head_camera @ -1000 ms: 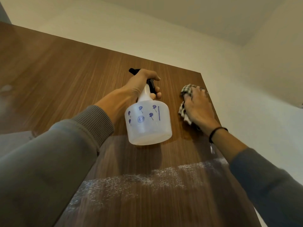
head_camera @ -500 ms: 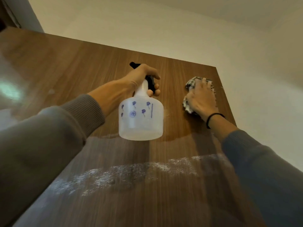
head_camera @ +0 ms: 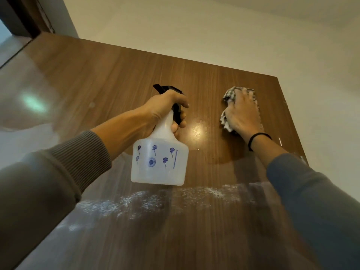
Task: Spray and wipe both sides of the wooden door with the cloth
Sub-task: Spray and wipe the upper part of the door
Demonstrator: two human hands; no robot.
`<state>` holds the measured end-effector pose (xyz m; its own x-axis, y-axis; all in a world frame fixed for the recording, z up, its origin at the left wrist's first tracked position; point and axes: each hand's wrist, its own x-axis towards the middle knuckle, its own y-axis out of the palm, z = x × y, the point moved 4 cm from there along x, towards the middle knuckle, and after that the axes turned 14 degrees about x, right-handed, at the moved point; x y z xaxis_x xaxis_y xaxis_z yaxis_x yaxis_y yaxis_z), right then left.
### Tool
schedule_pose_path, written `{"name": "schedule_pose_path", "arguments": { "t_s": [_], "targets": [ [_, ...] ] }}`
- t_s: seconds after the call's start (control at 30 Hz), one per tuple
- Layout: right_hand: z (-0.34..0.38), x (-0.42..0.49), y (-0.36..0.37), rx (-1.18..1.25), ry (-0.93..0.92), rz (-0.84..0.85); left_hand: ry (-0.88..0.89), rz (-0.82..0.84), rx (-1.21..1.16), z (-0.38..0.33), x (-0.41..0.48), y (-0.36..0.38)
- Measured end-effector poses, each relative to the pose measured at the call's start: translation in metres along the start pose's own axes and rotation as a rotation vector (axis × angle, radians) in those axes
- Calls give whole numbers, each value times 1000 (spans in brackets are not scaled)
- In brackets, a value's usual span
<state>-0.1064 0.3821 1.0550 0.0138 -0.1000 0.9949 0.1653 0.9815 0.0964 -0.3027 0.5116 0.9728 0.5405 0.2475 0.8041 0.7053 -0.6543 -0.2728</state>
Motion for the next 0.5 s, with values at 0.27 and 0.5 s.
{"name": "schedule_pose_path", "arguments": {
  "t_s": [0.27,0.5],
  "targets": [
    [116,-51,77,-7,-459,359,62,19,16,2,-1,-18],
    [87,-11,57,26,-78,135,44,11,14,8,-14,-88]
  ]
}}
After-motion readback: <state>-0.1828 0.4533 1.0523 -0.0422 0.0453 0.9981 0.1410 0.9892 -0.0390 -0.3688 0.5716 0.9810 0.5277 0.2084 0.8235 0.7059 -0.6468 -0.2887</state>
